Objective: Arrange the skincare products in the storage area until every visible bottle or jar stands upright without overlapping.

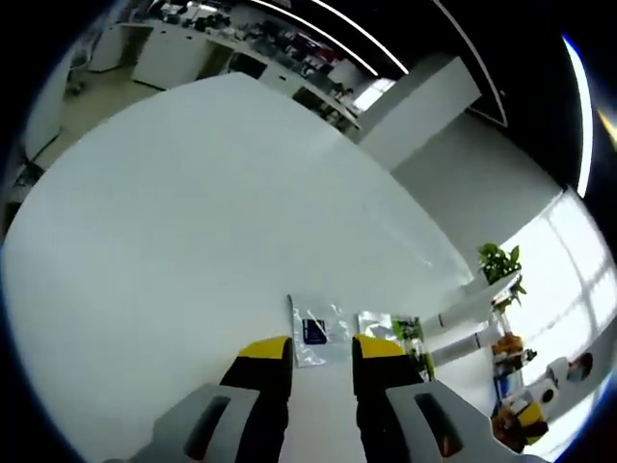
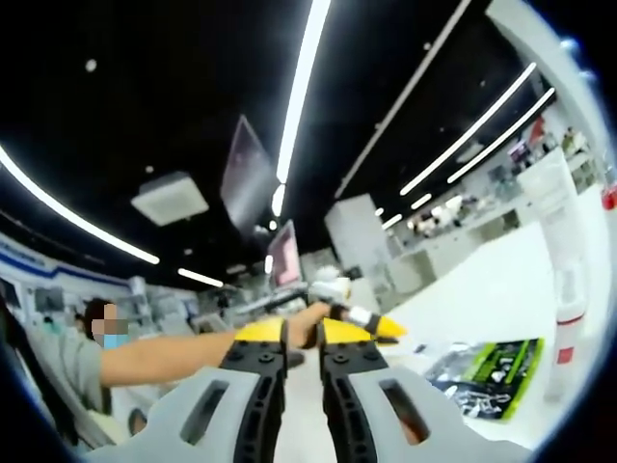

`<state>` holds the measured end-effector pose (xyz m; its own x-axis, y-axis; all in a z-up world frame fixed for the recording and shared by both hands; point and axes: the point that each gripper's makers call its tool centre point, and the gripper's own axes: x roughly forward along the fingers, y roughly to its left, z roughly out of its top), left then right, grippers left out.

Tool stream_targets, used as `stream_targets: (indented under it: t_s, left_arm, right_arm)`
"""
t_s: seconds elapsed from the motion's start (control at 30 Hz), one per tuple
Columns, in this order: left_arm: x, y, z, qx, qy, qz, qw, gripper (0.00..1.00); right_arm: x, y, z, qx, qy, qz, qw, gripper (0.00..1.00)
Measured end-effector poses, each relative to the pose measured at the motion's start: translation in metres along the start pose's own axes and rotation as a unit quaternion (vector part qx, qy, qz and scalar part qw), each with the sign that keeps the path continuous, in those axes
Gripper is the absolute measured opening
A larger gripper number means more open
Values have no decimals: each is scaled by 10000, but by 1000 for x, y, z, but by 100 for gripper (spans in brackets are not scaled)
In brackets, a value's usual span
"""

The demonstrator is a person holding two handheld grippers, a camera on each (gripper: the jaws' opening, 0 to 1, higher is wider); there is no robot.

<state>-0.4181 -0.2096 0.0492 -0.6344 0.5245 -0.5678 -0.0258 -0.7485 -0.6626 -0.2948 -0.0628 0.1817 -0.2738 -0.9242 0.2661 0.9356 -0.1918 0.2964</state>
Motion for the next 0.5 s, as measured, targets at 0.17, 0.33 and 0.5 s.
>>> stream_targets:
  t_s: [0.17, 0.33, 0.5]
  left_arm:
    - [-10, -24, 10, 245, -452, -549, 9972, 38]
    - [-23, -62, -12, -238, -788, -1749, 9811, 38]
    - [-39, -85, -41, -51, -1202, -2592, 9583, 40]
  right_arm:
    - [-3, 1, 5, -101, -51, -26, 9999, 16]
    - [-7, -8, 10, -394, 22, -241, 9989, 19]
    - [-18, 3, 19, -1095, 417, -392, 9923, 30]
